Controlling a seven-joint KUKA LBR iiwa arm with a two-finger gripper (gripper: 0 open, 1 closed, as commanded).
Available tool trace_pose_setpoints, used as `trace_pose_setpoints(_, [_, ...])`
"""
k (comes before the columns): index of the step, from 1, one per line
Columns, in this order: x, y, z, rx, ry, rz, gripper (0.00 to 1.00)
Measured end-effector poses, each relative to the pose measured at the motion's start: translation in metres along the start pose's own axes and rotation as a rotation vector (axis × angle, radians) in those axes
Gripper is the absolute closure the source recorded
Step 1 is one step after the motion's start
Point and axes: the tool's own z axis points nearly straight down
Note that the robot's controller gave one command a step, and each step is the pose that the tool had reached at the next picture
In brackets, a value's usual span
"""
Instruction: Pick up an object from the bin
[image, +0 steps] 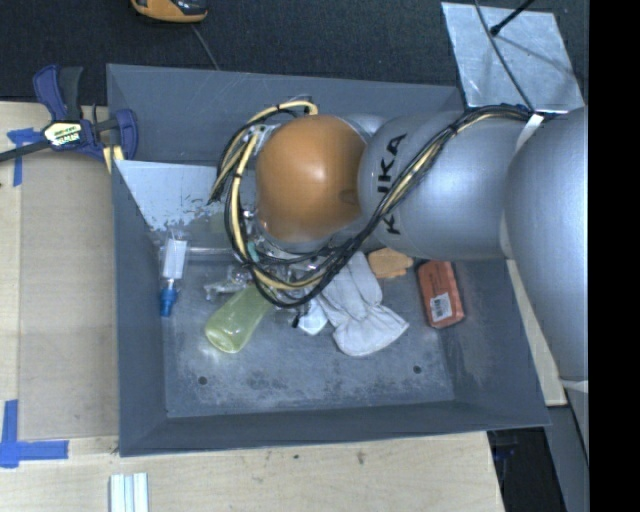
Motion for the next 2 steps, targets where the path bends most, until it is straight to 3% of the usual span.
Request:
trace_pose_setpoints(1, [-0.0231,0.0633,-0.0113,0.000,0.000,0.083,1.00])
trace_pose_setpoints(2, [-0.0228,0.0632,-0.0113,0.000,0.001,0.085,1.00])
